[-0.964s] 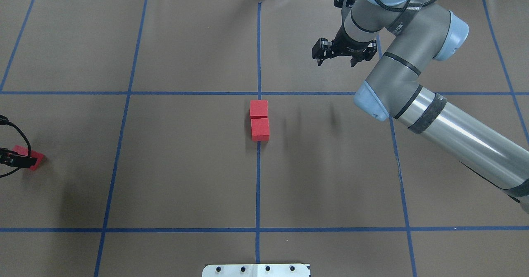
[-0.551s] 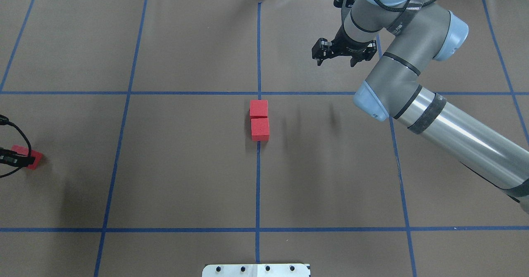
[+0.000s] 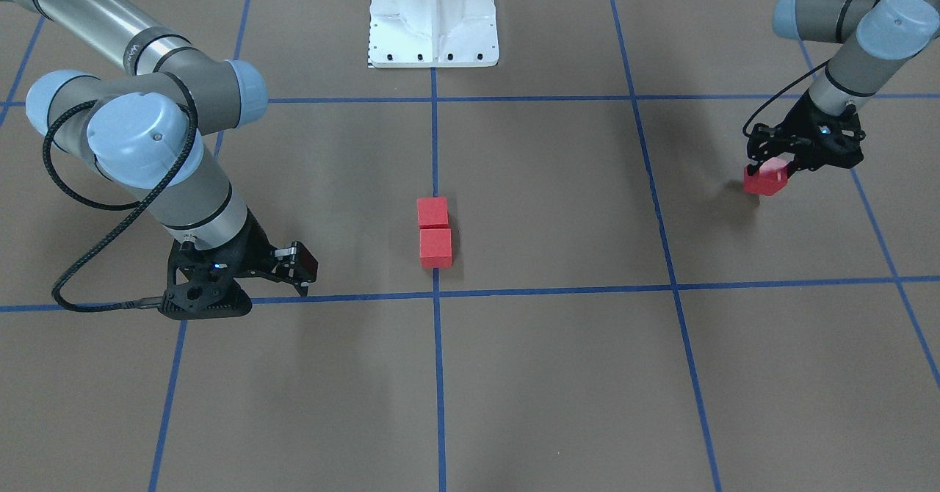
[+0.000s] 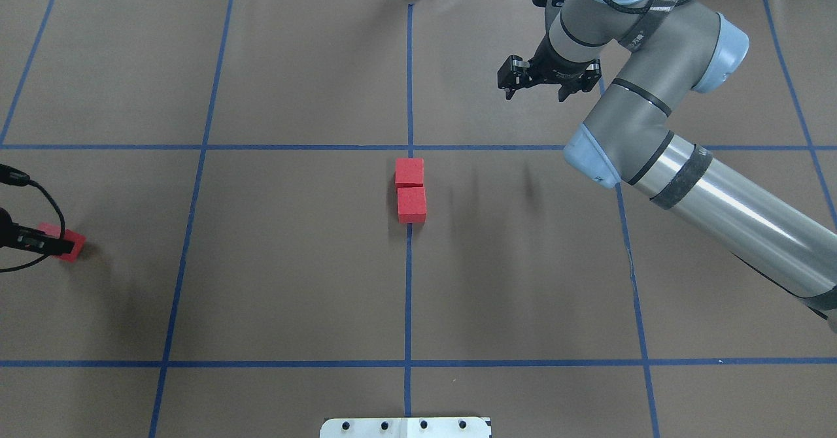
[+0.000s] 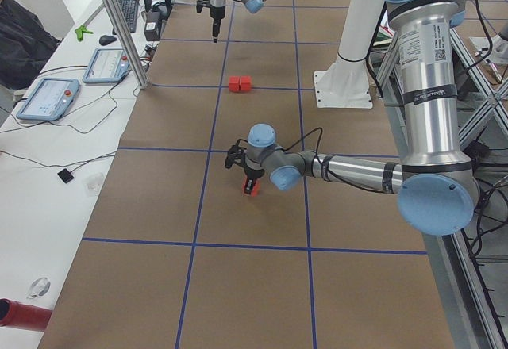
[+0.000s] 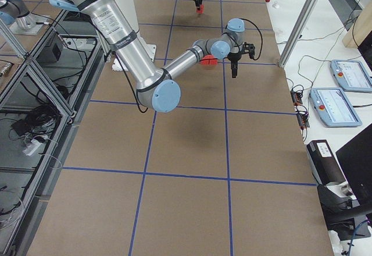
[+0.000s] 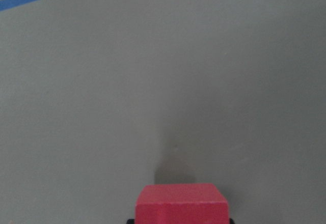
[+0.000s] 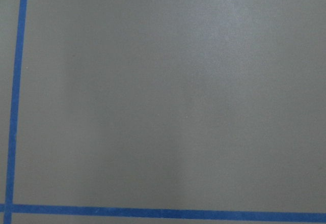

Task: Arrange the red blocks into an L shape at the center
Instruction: 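Grasp the edge red cube with the left gripper while the right arm withdraws, then carry the red cube with the left gripper beside the farther stacked cube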

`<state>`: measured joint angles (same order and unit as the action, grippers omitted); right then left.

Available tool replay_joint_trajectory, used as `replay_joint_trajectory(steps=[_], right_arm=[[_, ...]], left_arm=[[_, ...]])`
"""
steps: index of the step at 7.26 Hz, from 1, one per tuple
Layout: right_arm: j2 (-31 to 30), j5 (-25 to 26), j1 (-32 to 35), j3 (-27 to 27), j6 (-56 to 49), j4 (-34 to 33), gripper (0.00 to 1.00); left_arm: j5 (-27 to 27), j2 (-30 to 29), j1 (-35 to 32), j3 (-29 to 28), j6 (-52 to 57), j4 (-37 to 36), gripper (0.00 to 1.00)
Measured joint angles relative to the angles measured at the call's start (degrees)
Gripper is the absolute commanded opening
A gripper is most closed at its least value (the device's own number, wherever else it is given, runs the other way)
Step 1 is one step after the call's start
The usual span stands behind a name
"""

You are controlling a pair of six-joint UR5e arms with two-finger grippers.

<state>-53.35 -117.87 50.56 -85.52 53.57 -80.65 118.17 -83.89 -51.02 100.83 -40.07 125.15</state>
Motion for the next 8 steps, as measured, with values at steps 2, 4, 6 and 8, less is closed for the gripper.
replay_joint_trajectory(steps=[2, 4, 6, 8], right_arm=[[-4.40, -0.61, 2.41, -2.35, -6.25, 0.01, 0.99], [-9.06, -2.45, 5.15, -3.93, -12.97, 0.40, 0.99], [-14.17, -3.36, 7.28, -6.58, -19.03, 0.56, 0.99], [-18.07, -3.55, 8.13, -8.23, -25.04, 0.58, 0.99]], left_arm=[[0.12, -11.06, -1.07, 2.17, -9.69, -15.40, 0.00], [0.07, -24.00, -0.53, 2.70, -27.90, -30.08, 0.00], [-1.42, -33.41, 3.47, 2.36, -48.54, -38.05, 0.00], [-3.89, -38.33, 7.53, 0.43, -66.70, -39.47, 0.00]])
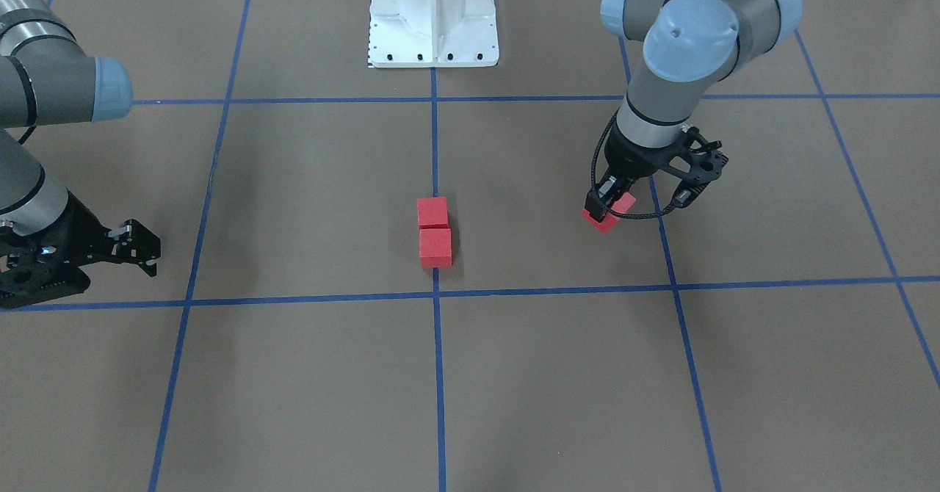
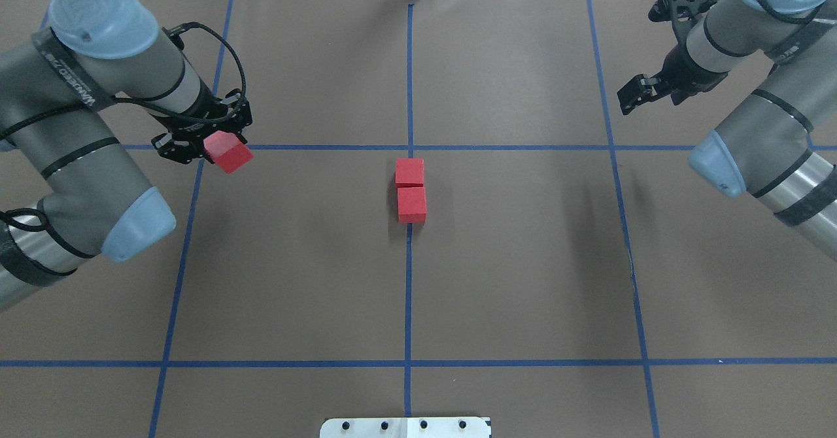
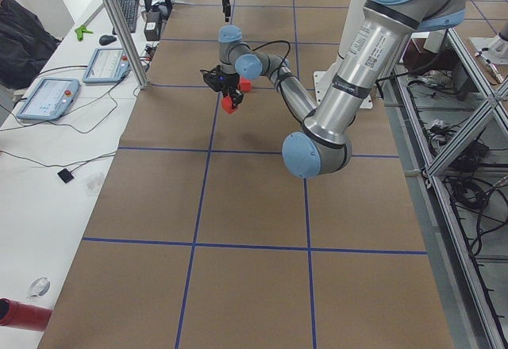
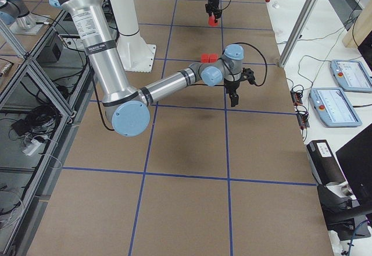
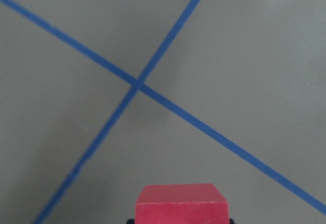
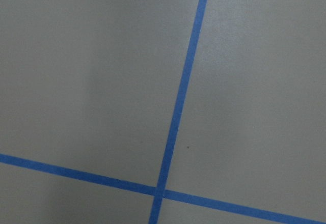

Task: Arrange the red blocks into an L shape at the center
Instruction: 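Carry the red cube with the left gripper beside the farther stacked cube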

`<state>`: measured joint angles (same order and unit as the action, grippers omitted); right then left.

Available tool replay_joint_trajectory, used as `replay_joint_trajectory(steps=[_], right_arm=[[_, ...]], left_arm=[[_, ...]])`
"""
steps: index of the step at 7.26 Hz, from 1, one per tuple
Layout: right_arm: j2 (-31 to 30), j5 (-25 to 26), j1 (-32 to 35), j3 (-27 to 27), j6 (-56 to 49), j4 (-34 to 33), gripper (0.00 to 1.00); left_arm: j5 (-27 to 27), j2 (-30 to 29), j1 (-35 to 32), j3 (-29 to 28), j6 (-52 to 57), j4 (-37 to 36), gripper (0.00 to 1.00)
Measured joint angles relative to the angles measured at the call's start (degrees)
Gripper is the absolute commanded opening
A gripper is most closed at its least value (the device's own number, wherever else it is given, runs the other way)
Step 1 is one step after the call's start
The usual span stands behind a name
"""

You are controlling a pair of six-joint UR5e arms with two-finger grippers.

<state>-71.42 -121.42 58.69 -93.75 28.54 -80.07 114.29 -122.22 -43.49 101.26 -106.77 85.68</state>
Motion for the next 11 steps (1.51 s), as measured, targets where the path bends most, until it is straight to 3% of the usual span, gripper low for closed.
replay_joint_trajectory(steps=[3, 6, 8, 11], right_arm=[[-4.01, -1.20, 0.17, -2.96, -2.36, 0.00, 0.99], [-4.35, -1.34, -0.02, -2.76, -2.38, 0.00, 0.99], [-4.39, -1.27, -0.06, -2.60, -2.36, 0.00, 0.99], [-4.37, -1.09, -0.07, -2.28, -2.49, 0.02, 0.99]], left_arm=[[-5.36, -11.42, 3.99, -13.70, -21.25, -0.31, 0.00], [-6.06, -22.76, 5.63, -27.64, -30.65, -0.57, 0.00], [-6.09, -25.77, 7.33, -32.25, -32.27, -0.52, 0.00], [-6.09, -26.27, 8.75, -33.33, -32.53, -0.40, 0.00]])
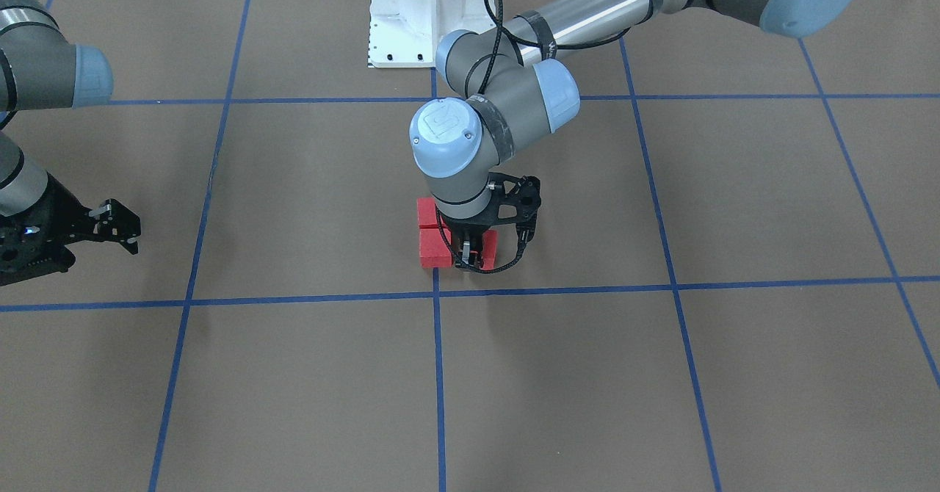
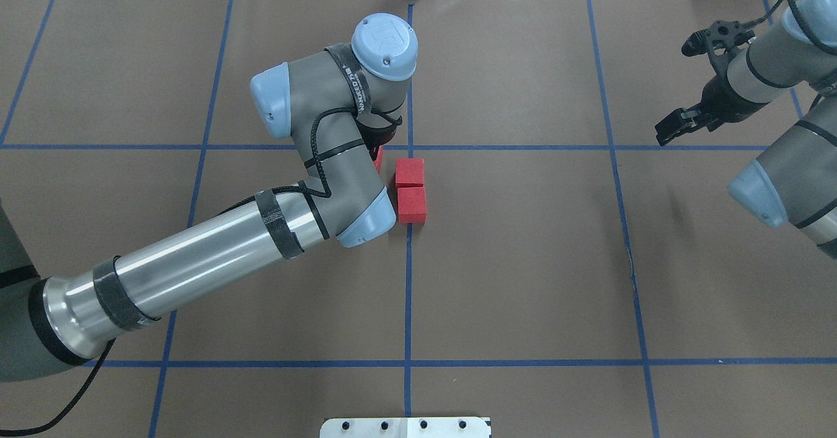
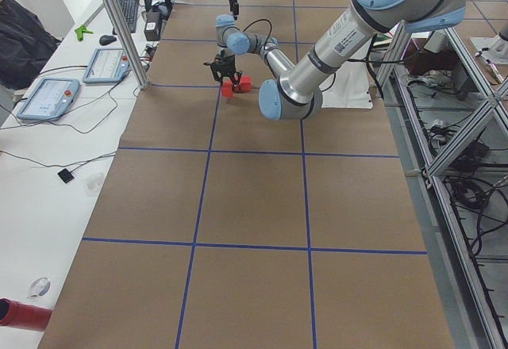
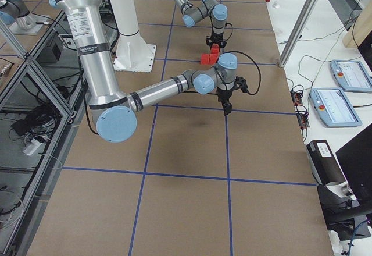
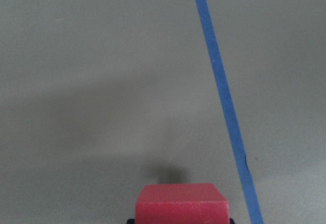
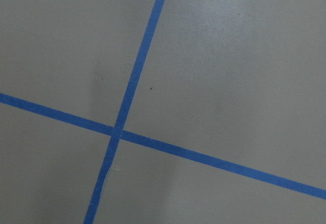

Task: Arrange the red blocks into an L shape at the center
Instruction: 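Carry the red cube with the left gripper beside the farther stacked cube, then lower the red cube next to the farther cube and open the left gripper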

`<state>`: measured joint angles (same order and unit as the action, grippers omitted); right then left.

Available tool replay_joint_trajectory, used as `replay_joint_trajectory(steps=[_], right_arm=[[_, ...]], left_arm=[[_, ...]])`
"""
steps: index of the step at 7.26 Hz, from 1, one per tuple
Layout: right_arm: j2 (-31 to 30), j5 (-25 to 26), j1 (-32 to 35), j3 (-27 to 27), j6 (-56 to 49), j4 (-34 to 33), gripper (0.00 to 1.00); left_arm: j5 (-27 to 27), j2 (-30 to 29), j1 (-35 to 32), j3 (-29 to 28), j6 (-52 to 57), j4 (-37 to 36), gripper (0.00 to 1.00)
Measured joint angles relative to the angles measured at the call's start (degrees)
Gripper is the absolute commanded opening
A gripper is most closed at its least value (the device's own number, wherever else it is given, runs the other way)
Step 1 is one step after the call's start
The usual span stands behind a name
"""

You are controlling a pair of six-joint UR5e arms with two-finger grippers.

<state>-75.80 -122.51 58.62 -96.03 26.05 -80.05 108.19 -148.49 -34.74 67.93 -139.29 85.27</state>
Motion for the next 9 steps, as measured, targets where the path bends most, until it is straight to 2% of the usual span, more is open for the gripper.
replay_joint_trajectory(steps=[9], right_arm=[[0.18, 0.08, 0.00, 0.03, -0.03, 0.07, 0.99]], left_arm=[[0.13, -0.21, 0.72, -0.52, -0.09, 0.41, 0.00]])
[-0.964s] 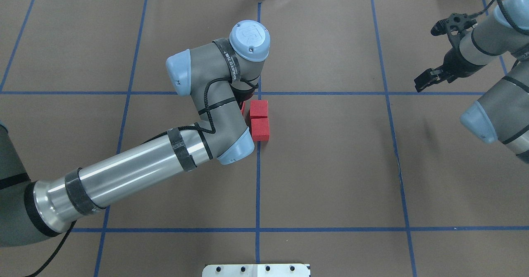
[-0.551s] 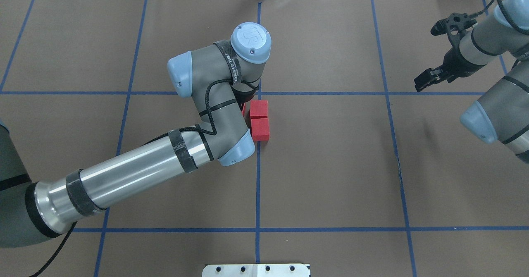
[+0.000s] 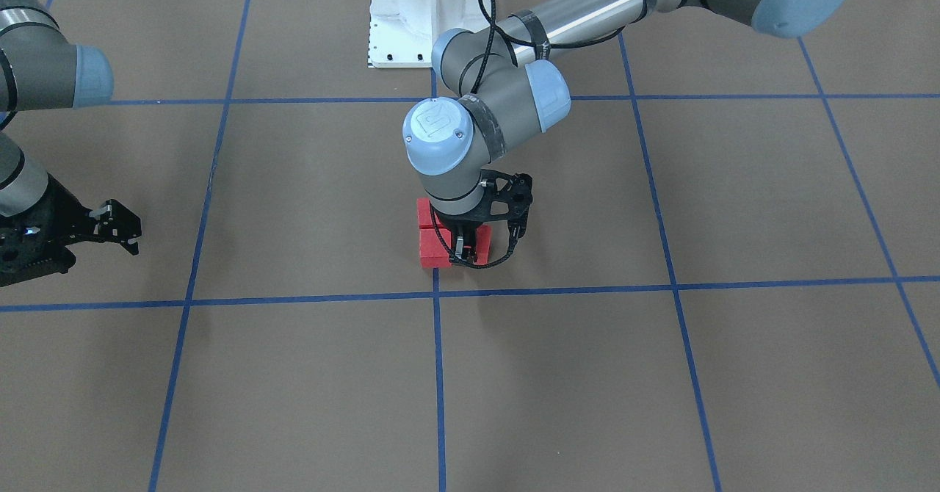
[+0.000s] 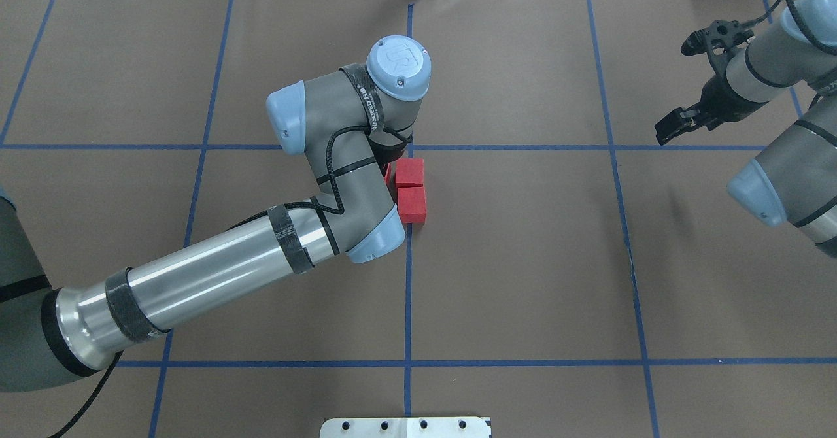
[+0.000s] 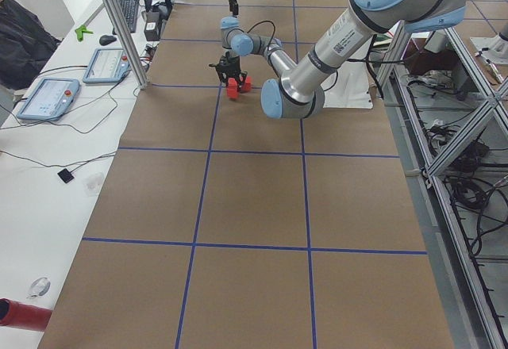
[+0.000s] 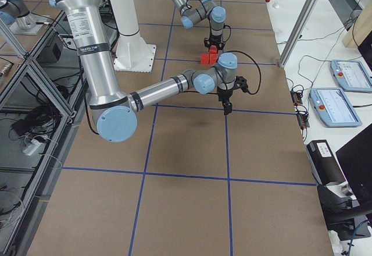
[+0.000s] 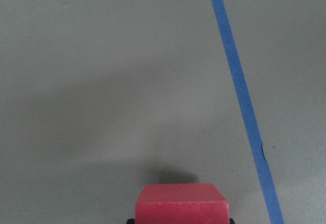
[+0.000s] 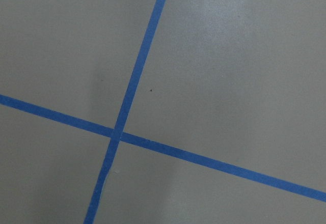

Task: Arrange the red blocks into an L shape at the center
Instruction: 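Lower the red cube next to the farther cube and open the left gripper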

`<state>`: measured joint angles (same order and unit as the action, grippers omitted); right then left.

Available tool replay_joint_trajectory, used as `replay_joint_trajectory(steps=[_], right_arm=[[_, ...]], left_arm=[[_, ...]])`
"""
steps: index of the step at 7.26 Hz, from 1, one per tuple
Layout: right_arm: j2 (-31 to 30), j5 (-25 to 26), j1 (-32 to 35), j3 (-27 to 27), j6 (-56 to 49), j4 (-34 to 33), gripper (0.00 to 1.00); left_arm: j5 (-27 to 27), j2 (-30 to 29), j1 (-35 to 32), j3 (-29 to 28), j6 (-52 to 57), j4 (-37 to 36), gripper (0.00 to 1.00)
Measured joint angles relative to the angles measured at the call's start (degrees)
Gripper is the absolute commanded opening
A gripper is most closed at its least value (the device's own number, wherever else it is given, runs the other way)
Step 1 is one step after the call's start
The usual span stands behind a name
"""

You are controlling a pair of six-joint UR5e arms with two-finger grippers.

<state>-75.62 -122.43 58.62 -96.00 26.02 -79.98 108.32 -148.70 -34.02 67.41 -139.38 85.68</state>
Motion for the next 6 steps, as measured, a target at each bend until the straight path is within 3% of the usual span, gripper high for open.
replay_joint_trajectory(steps=[6], right_arm=[[0.20, 0.00, 0.00, 0.03, -0.06, 0.00, 0.99]], left_arm=[[0.01, -0.31, 0.24, -0.16, -0.93, 0.10, 0.00]])
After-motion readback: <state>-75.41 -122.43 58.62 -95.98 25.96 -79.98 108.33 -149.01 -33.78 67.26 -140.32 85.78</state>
